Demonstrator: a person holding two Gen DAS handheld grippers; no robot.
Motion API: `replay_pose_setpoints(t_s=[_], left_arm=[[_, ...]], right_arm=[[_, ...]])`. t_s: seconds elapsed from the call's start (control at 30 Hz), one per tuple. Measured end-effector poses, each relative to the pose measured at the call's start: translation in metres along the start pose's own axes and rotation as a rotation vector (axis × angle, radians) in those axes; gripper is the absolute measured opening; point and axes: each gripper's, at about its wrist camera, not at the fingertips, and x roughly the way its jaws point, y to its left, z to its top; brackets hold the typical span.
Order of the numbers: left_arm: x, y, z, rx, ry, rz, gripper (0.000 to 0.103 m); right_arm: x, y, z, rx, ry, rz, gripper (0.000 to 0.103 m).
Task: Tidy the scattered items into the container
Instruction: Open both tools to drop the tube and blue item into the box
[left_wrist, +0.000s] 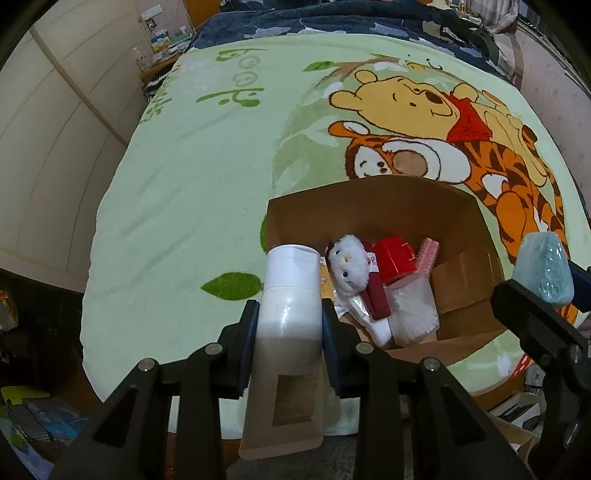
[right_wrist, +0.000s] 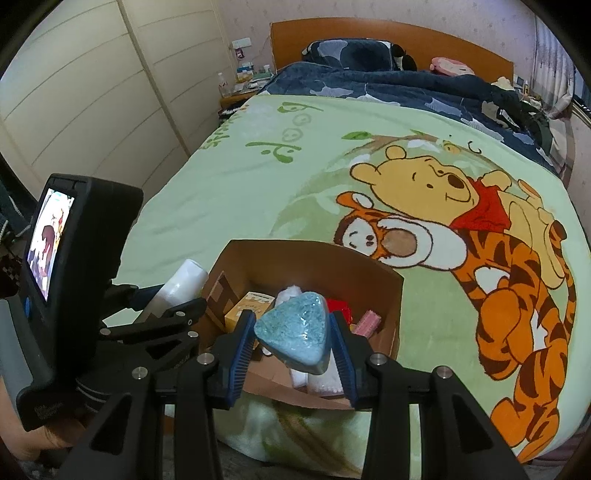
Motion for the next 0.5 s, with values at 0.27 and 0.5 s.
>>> replay_pose_setpoints(t_s=[0.27,0.5], left_arm=[[0.009,0.0,0.007,0.007,0.023,-0.001,0.033],[0.014,-0.001,0.011,0.013,0.031,0.0,0.033]], right_arm=[[0.01,-0.002,0.005,0.009,0.02,0.0,0.041],[0.018,-0.005,0.008,0.016,0.035,0.0,0.041]])
